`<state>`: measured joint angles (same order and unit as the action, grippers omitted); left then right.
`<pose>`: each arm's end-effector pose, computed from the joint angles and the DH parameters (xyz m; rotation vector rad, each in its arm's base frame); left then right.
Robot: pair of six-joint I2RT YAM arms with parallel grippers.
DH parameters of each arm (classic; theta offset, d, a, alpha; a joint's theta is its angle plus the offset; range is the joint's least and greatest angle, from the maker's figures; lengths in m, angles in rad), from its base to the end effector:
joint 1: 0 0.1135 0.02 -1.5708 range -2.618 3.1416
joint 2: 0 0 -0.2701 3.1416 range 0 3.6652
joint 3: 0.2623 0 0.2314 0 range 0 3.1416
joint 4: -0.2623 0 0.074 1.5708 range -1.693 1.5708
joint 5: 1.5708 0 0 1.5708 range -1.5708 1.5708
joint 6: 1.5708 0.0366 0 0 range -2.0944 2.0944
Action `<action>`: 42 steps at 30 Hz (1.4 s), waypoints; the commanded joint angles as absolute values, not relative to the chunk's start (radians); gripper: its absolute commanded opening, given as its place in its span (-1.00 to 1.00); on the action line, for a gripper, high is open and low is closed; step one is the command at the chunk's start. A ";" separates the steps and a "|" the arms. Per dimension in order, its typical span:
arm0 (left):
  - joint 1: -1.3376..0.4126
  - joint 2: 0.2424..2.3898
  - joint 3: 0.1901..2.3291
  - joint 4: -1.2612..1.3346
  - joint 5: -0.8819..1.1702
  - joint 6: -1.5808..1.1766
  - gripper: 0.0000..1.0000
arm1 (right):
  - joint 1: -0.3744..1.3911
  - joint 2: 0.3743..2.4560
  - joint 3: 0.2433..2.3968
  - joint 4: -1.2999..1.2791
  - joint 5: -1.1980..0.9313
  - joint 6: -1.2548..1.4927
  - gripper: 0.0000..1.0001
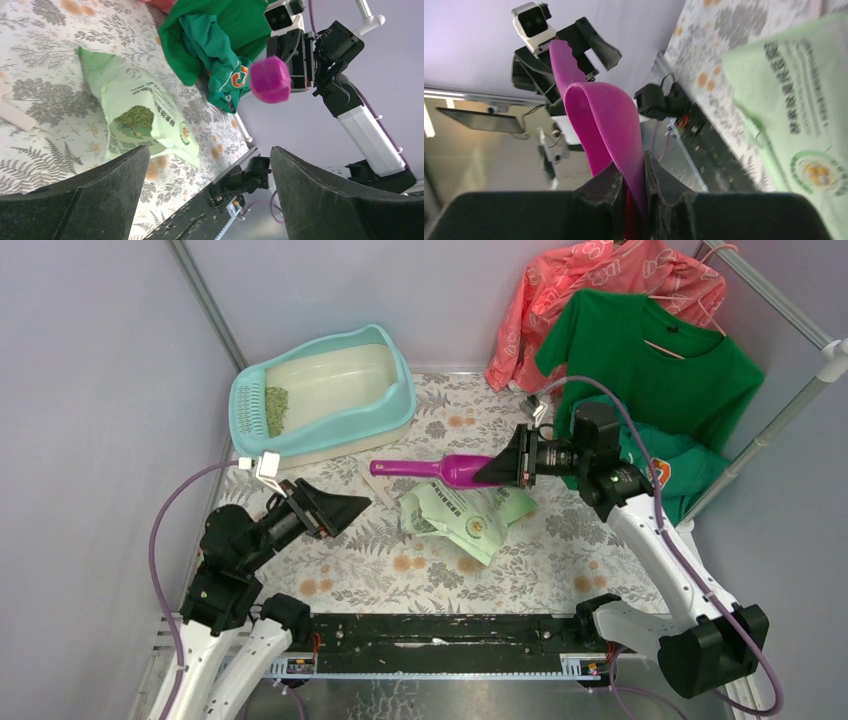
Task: Fill the litter box with clean litter
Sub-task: Pick up the spatula from the center of the board.
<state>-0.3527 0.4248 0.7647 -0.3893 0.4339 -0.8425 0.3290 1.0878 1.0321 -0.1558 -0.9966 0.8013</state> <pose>0.0620 -0.0392 0.3506 -0.0675 1.7708 -1.2448 0.1915 0.0978 0.3805 -0.3568 1.9823 1.6452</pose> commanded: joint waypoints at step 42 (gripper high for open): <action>-0.363 0.575 0.392 0.244 0.764 -1.553 0.85 | 0.313 1.137 0.877 -0.139 -1.106 0.729 -1.00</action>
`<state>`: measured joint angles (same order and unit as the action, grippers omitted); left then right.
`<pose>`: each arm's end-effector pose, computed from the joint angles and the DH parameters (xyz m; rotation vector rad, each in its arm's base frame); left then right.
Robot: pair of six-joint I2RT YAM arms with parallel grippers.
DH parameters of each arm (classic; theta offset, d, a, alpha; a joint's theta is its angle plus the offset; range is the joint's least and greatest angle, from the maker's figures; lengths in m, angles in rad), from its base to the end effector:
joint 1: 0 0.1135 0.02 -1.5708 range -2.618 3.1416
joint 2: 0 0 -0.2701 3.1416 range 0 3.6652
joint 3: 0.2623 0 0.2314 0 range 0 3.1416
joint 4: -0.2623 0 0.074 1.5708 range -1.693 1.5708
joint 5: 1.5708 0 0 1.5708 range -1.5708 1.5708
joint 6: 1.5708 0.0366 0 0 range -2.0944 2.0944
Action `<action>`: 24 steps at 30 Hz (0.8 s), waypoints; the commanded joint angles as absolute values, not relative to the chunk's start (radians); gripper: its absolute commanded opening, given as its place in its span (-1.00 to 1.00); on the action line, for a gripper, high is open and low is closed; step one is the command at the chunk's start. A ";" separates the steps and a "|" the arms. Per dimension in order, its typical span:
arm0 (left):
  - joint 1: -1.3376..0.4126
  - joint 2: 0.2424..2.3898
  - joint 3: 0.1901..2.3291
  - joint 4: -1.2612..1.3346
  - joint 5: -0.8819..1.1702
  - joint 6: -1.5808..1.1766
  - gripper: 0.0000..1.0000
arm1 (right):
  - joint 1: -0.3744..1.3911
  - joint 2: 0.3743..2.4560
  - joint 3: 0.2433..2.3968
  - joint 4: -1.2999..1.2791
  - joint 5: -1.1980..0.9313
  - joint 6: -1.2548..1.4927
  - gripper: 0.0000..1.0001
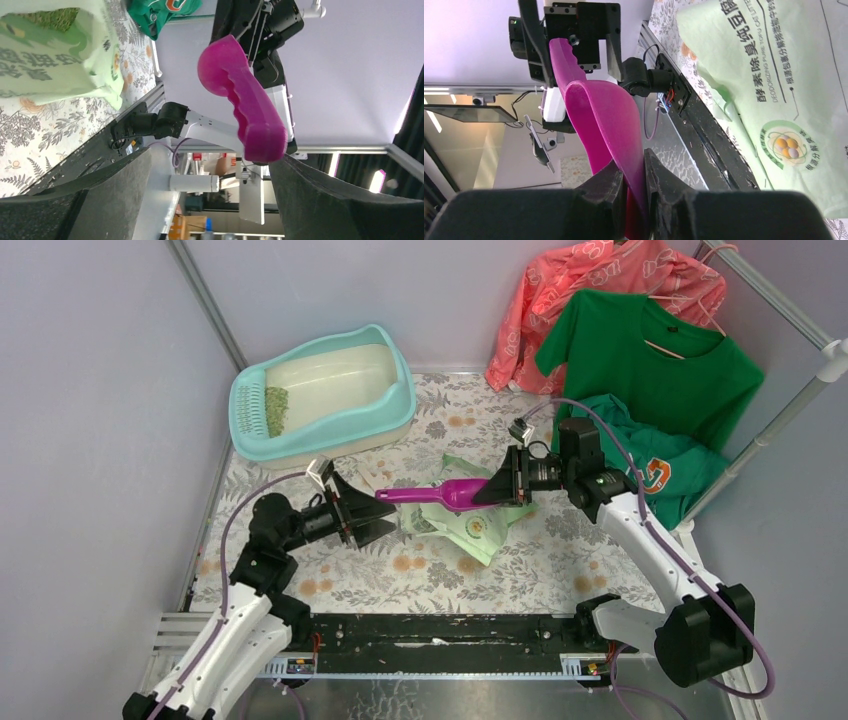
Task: Fill the litter box with clean litter
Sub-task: Pick up the spatula from the center of the board.
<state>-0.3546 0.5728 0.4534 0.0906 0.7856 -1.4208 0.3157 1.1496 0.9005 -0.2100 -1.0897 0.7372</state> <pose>0.1053 -0.0666 0.2900 -0.3002 1.9811 -1.8869 0.2014 0.0999 0.3228 -0.3282 2.1822 1.7268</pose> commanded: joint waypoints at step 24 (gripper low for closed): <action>-0.384 0.652 0.383 0.337 0.712 -1.588 0.26 | 0.408 1.229 0.865 -0.131 -1.055 0.675 -1.00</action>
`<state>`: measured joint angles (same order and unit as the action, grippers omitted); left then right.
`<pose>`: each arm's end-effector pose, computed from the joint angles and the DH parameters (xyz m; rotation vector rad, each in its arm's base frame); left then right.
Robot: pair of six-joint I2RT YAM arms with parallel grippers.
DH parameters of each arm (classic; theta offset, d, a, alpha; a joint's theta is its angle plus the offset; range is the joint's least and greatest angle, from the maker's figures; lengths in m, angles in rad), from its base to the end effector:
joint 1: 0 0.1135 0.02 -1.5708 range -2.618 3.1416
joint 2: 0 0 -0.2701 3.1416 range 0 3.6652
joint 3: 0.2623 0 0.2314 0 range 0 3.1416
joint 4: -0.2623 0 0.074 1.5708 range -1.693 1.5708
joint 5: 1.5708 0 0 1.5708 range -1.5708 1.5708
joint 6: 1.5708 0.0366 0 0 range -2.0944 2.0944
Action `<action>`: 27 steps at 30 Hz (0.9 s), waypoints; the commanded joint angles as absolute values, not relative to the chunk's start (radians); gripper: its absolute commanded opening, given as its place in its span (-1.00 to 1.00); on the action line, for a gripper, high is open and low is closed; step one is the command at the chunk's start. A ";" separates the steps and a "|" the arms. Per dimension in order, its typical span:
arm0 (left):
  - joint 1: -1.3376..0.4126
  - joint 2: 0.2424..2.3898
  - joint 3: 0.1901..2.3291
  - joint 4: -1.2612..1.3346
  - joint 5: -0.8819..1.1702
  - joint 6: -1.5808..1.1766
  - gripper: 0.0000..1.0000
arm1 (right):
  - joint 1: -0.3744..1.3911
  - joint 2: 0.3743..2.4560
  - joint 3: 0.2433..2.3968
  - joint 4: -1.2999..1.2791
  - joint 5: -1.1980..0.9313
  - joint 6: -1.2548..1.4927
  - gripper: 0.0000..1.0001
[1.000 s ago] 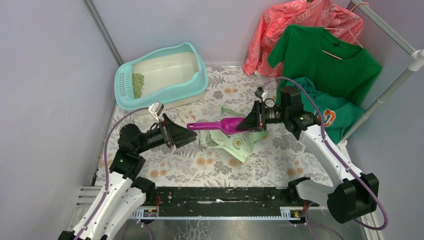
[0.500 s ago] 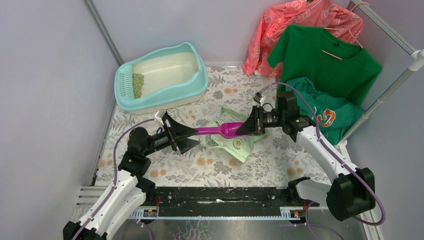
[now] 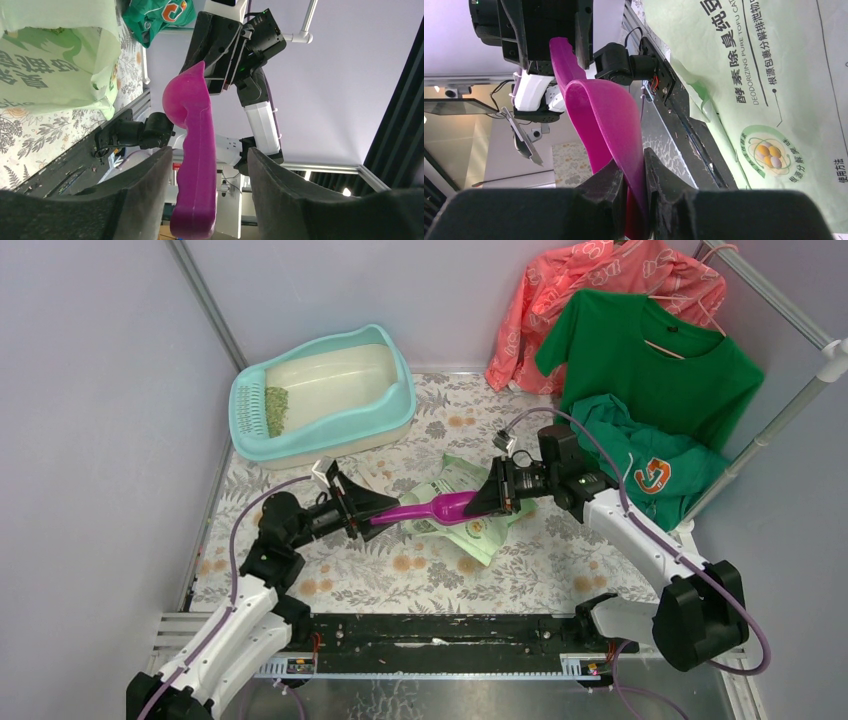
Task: Fill the litter box with clean litter
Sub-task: Pick up the spatula from the center of the board.
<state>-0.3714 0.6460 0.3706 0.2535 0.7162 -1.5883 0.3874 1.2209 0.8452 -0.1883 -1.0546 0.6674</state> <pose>0.1192 -0.0722 0.2708 -0.5196 1.9731 -1.9561 0.2057 0.1183 0.2918 -0.3896 2.2655 1.7081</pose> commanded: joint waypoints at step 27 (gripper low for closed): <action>-0.417 0.614 0.309 0.310 0.639 -1.601 -0.94 | 0.409 1.305 0.972 -0.286 -0.932 0.574 0.11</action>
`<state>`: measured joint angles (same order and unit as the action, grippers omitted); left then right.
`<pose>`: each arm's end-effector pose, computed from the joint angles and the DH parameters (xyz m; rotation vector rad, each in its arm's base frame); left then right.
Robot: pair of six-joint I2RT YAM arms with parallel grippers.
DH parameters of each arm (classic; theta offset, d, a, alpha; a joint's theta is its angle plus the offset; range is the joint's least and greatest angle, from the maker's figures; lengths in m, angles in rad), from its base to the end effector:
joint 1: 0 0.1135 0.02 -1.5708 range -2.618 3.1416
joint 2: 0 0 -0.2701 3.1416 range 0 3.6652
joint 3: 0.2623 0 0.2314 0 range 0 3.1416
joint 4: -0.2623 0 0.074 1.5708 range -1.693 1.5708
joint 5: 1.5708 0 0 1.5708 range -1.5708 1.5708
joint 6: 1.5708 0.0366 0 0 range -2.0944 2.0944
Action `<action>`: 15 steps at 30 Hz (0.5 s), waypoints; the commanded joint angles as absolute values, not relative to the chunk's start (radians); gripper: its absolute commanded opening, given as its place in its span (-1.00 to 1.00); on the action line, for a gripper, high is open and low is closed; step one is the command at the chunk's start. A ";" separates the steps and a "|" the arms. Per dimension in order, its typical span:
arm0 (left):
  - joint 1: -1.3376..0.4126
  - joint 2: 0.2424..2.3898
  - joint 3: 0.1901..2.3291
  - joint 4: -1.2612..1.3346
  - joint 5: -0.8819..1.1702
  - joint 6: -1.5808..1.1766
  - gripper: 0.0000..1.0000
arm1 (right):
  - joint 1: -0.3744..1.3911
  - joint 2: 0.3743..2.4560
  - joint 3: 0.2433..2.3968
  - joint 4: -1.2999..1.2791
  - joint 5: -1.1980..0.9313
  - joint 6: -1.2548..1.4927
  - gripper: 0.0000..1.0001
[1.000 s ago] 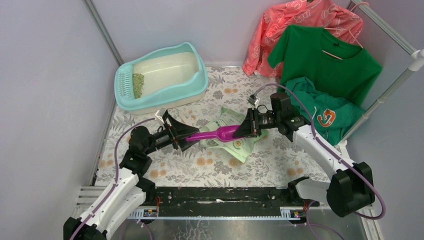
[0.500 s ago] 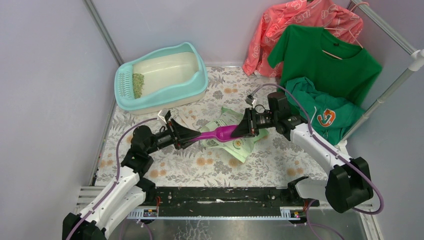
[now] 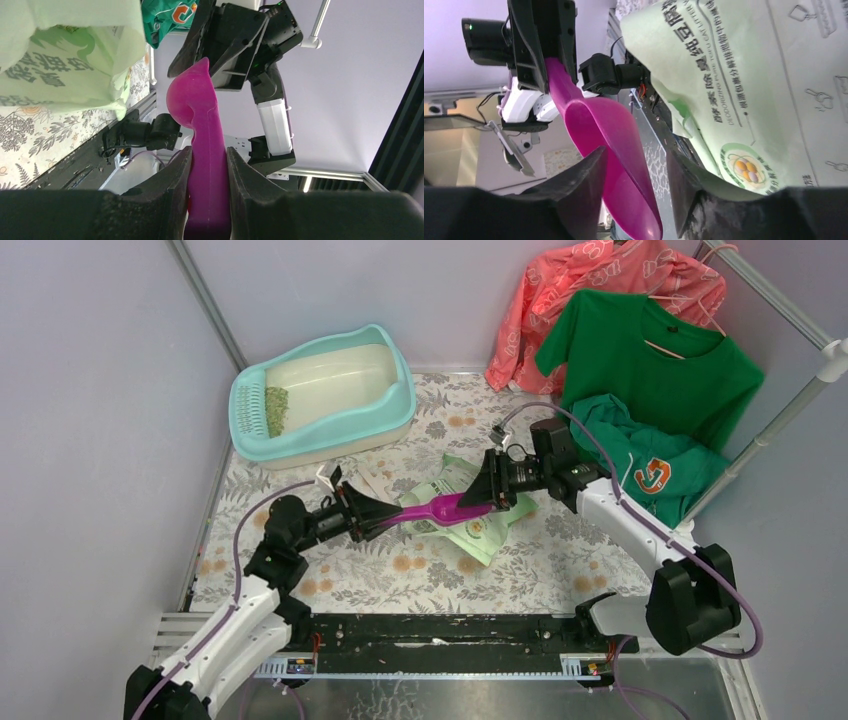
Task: Fill the litter box with clean litter
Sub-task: Pick up the spatula from the center of the board.
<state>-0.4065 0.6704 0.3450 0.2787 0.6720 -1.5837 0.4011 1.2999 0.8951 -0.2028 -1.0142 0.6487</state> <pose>0.1213 -0.0770 0.2619 -0.5440 1.9897 -1.9387 0.2212 0.1275 0.2876 -0.3696 2.3083 1.6673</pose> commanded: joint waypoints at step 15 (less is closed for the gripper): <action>-0.408 0.279 0.574 -0.444 0.388 -1.465 -0.92 | 0.369 1.150 1.037 -0.546 -0.519 0.453 0.37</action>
<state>-0.4114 0.3367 0.4774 -0.2638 0.4889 -1.5070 0.3965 1.2098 1.0073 -0.4648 -0.6807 0.5018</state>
